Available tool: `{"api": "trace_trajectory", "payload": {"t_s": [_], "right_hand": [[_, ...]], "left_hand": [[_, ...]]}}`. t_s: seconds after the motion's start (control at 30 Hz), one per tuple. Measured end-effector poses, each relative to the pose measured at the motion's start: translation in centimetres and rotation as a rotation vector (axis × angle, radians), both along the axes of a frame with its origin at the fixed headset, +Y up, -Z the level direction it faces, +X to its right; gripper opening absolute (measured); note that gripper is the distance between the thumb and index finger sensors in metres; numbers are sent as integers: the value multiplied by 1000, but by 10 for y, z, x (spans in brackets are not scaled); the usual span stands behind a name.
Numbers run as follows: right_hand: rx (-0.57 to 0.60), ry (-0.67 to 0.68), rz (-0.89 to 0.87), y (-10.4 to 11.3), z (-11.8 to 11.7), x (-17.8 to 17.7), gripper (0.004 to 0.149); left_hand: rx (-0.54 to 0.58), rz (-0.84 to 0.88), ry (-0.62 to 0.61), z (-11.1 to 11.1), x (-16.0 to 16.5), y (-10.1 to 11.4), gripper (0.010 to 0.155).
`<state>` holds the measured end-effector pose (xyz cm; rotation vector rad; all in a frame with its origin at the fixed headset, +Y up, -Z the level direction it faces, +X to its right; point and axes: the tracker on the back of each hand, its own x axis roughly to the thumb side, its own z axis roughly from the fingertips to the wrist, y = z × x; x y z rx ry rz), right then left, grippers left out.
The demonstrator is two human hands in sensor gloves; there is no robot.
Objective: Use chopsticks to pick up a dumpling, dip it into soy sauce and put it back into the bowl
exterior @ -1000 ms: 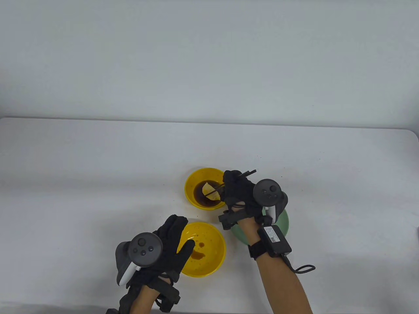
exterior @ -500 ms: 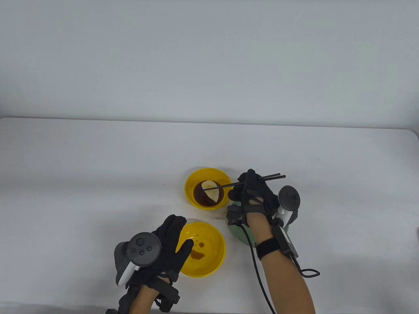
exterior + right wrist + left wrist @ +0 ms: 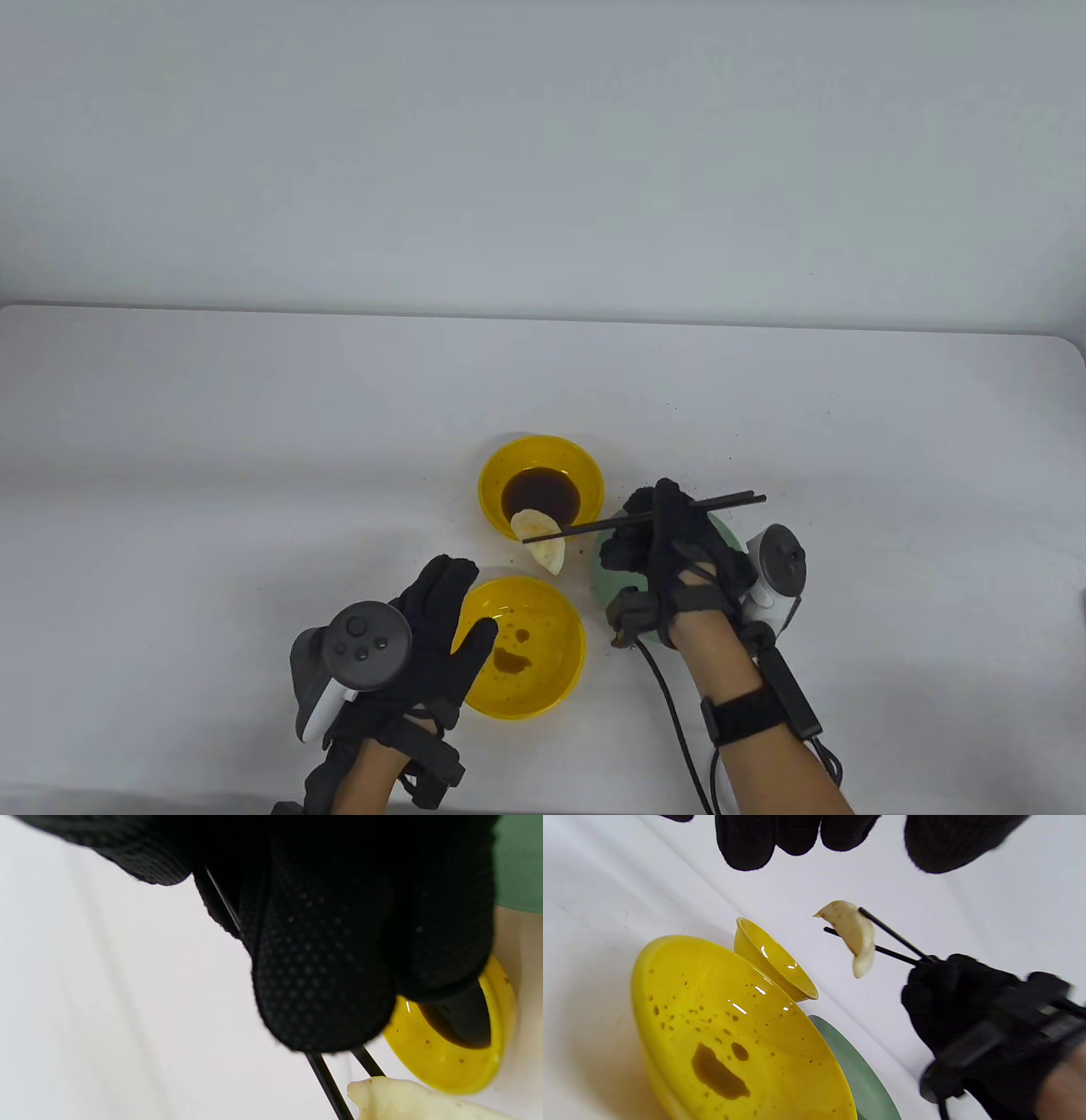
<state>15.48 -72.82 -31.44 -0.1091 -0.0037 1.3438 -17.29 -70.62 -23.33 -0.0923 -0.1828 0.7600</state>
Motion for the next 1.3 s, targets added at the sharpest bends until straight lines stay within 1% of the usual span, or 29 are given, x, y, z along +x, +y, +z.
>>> {"api": "trace_trajectory", "payload": {"t_s": [0.03,0.1,0.17,0.2,0.27,0.3,0.33,0.4,0.47,0.6,0.8,0.87,0.93,0.97,1.07,1.13,1.17,1.2,1.27,1.3], "right_hand": [[28,19,27,3,7,-1,40],[103,63,157,5,25,-6,40],[179,119,292,5,35,-15,40],[215,138,350,6,38,-20,40],[326,192,513,8,41,-38,40],[357,208,552,9,42,-42,40],[433,249,635,9,44,-52,40],[516,296,737,8,48,-64,40],[577,330,783,8,51,-71,40],[584,375,810,8,52,-77,41],[562,378,773,11,48,-69,43],[538,341,701,16,46,-60,43],[501,292,594,21,43,-48,43],[468,256,513,24,41,-39,42],[334,190,273,21,33,-16,41],[284,169,191,17,29,-8,41],[258,159,173,14,26,-3,41],[257,154,179,14,25,0,42],[279,138,235,17,23,6,42],[308,119,284,21,23,9,42]], "left_hand": [[-1,-2,0,0,0,0,76],[-2,-5,0,0,0,0,76],[-4,-12,-1,0,0,0,77],[-5,-14,-1,0,0,0,76],[-3,-18,0,1,0,0,76],[-1,-19,3,1,0,0,76],[2,-17,7,1,-1,1,76],[5,-5,10,1,-2,1,76],[7,-4,9,1,-2,2,76],[-2,-23,-5,0,1,1,76],[-3,-26,-13,-1,3,0,76],[1,-25,-14,-1,3,0,76],[4,-21,-14,-1,2,0,76],[7,-17,-14,0,2,0,76],[10,-9,-10,0,1,1,76],[3,-15,-9,0,2,0,77],[-2,-22,-11,-1,2,-1,76],[-5,-26,-12,-1,3,-1,77],[-8,-31,-14,-1,3,-2,76],[-7,-28,-13,-1,3,-2,76]]}}
